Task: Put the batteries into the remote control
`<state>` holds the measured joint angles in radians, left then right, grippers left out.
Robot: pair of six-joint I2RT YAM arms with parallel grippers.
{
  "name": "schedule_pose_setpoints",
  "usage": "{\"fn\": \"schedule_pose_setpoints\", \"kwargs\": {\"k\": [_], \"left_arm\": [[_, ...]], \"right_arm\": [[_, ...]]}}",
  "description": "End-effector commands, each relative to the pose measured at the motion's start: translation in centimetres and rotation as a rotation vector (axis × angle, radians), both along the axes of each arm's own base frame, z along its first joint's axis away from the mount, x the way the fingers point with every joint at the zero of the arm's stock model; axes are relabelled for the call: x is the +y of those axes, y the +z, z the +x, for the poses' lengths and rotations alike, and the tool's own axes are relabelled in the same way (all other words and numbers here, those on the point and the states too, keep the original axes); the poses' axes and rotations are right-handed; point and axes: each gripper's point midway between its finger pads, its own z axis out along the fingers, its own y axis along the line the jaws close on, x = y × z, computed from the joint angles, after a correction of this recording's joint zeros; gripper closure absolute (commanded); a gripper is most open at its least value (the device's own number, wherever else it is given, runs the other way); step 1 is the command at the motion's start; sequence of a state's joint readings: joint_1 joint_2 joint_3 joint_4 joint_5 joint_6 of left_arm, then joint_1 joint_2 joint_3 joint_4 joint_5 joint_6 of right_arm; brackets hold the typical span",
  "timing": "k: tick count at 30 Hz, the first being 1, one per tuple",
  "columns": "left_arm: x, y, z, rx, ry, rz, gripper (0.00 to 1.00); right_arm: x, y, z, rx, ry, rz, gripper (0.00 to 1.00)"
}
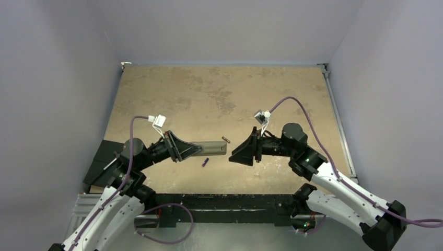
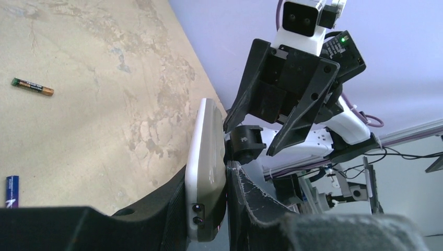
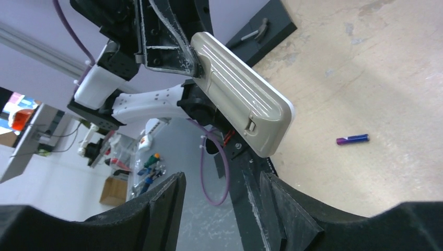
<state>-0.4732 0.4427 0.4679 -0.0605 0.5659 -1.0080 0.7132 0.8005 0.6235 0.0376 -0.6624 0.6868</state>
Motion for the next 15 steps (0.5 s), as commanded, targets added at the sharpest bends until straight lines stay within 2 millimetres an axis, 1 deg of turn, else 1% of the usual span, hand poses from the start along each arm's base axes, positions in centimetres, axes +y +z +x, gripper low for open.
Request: {"fn": "schedule_pose_setpoints", "kwargs": {"k": [1, 5, 15], "left_arm": [[0.0, 1.6, 0.3, -0.022, 0.015, -0.078, 1.00], [-0.1, 1.4, 0.3, -0.010, 0.014, -0.079, 1.00], [-0.2, 1.0, 0.3, 0.003, 0.009, -0.090, 1.00]], "right_arm": [[0.6, 2.6, -0.4, -0.018, 0.032, 0.137, 0.38], [0.6, 3.5, -0.2, -0.033, 0.021, 0.171, 0.38], [1.0, 4.1, 0.9, -0.028, -0.022, 0.194, 0.37]]}}
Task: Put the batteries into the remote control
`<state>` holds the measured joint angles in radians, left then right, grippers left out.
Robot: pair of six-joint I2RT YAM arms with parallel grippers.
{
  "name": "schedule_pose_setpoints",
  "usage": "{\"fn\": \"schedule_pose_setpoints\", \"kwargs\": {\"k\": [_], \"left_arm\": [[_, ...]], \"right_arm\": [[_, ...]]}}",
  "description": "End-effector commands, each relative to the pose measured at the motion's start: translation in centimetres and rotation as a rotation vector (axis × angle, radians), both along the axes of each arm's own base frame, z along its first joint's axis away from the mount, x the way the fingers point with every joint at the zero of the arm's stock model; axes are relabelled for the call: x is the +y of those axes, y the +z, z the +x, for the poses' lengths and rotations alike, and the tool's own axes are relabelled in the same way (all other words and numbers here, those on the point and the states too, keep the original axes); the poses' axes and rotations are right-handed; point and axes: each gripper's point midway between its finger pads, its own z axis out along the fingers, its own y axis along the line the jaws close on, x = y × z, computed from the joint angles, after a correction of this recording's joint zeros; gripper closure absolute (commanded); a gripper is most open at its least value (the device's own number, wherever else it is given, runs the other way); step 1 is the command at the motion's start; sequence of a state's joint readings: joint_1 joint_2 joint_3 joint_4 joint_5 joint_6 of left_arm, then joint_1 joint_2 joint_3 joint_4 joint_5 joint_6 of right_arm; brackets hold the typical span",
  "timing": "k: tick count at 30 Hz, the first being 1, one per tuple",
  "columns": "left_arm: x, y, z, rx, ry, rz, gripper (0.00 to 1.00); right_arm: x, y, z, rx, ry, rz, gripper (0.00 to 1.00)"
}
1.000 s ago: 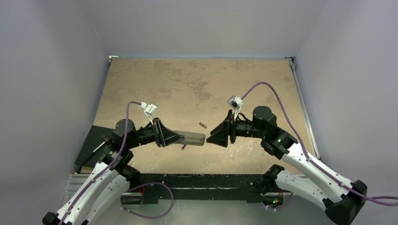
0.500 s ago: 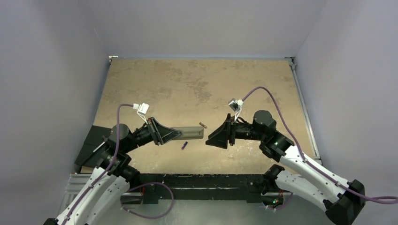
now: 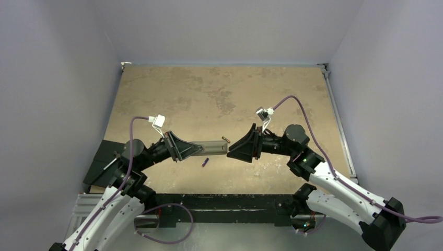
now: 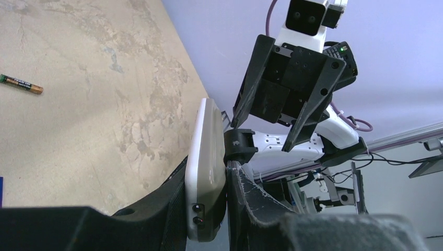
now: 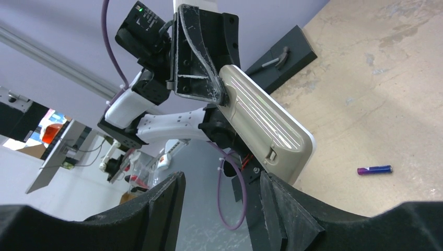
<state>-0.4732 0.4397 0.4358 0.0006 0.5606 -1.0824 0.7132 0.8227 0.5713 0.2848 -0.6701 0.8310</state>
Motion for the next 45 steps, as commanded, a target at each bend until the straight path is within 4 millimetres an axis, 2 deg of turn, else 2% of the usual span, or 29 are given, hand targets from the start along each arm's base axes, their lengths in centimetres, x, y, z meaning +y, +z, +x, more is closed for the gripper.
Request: {"fn": "schedule_pose_setpoints", "kwargs": {"k": [1, 25, 45], "left_arm": [[0.0, 0.9, 0.1, -0.031, 0.002, -0.039, 1.00], [-0.2, 0.9, 0.2, -0.026, -0.005, -0.047, 1.00], [-0.2, 1.1, 0.1, -0.027, -0.009, -0.048, 1.00]], "right_arm": [[0.1, 1.8, 0.6, -0.040, -0.031, 0.051, 0.37], [1.6, 3.3, 1.0, -0.045, -0.045, 0.071, 0.38], [2.6, 1.4, 2.2, -0.054, -0.151, -0.079, 0.38]]}}
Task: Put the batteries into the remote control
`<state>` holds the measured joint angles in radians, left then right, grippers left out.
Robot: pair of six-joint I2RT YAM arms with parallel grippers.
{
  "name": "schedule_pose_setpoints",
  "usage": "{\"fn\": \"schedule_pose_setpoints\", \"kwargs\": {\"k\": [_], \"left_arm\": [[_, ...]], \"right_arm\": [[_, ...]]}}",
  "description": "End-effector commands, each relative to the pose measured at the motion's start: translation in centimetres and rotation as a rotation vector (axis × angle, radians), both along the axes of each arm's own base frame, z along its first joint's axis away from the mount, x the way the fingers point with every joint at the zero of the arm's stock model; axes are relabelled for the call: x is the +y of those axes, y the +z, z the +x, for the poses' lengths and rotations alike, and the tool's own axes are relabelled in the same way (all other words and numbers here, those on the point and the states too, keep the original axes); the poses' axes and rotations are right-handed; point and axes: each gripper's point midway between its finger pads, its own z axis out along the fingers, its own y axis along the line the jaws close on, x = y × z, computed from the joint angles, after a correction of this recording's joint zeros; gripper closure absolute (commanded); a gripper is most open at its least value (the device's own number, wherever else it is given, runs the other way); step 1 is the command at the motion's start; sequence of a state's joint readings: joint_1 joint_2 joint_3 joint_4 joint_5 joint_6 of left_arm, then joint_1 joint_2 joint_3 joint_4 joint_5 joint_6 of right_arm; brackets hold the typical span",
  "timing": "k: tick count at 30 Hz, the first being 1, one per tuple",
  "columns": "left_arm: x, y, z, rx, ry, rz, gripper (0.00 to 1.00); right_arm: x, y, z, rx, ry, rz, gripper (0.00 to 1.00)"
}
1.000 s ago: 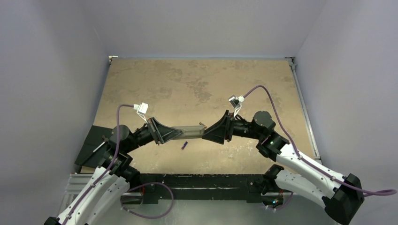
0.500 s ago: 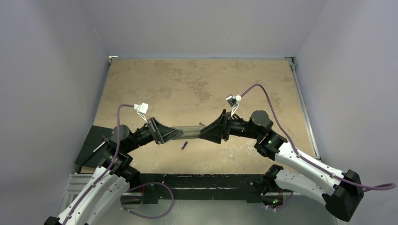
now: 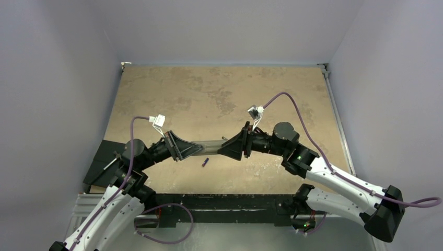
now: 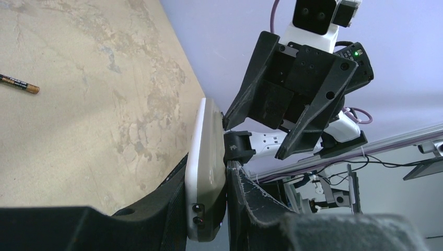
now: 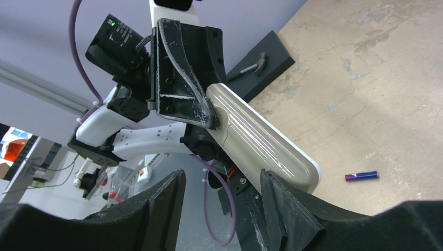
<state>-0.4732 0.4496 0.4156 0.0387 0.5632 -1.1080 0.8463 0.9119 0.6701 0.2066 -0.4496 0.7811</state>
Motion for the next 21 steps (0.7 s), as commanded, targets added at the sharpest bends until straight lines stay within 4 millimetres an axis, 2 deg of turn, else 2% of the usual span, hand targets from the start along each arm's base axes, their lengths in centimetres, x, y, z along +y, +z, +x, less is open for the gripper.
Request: {"fn": "schedule_pose_setpoints", "kwargs": {"k": [1, 21], "left_arm": [[0.0, 1.3, -0.1, -0.041, -0.005, -0.031, 1.00], [-0.1, 1.9, 0.1, -0.051, -0.004, -0.033, 1.00]], "right_arm": [[0.0, 1.2, 1.0, -0.053, -0.067, -0.025, 0.38], [-0.6, -0.1, 1.6, -0.064, -0.143, -0.113, 0.38]]}}
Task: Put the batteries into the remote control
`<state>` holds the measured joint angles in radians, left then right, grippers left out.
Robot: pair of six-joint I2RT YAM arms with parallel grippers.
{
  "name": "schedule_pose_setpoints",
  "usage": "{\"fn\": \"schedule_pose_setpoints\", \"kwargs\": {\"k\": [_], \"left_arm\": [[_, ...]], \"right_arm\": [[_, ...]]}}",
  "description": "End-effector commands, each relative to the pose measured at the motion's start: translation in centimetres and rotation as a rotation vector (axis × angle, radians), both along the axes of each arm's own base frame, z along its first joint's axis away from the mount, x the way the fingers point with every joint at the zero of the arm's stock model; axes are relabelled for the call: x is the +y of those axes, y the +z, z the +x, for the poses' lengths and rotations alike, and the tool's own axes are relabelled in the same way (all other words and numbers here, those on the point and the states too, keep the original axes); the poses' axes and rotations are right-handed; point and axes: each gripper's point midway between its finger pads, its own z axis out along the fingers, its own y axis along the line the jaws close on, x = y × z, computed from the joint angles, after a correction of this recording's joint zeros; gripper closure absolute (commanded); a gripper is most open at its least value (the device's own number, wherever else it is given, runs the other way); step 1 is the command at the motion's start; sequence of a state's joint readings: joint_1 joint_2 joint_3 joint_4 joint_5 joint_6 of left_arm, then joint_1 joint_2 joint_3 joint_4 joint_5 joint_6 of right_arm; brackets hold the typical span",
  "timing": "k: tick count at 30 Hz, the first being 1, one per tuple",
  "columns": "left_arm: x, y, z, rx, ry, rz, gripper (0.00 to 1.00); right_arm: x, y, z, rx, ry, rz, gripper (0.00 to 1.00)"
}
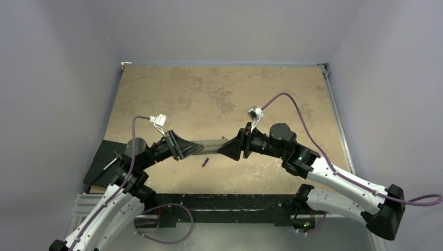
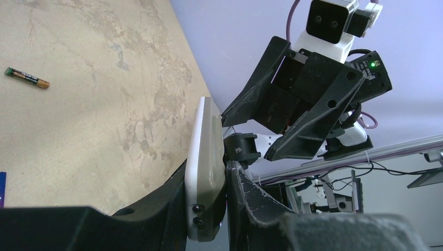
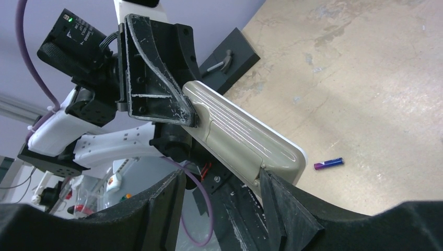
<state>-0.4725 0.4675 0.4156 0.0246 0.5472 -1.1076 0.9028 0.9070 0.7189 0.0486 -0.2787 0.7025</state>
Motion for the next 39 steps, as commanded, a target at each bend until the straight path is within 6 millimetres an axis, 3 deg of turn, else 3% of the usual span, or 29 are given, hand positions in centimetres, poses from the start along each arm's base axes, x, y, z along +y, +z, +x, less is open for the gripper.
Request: {"fn": "schedule_pose_setpoints", "kwargs": {"k": [1, 24, 39], "left_arm": [[-0.1, 2.6, -0.4, -0.079, -0.021, -0.048, 1.00], [-0.2, 3.1, -0.9, -0.096, -0.047, -0.076, 1.00], [-0.5, 3.5, -1.3, -0.104, -0.080, -0.118, 1.00]], "right_arm": [[-0.2, 1.3, 0.6, -0.043, -0.033, 0.004, 0.38], [0.7, 0.2, 0.9, -0.021, -0.053, -0.019, 0.37], [1.8, 0.9, 0.2, -0.022, 0.011, 0.029, 0.36]]}}
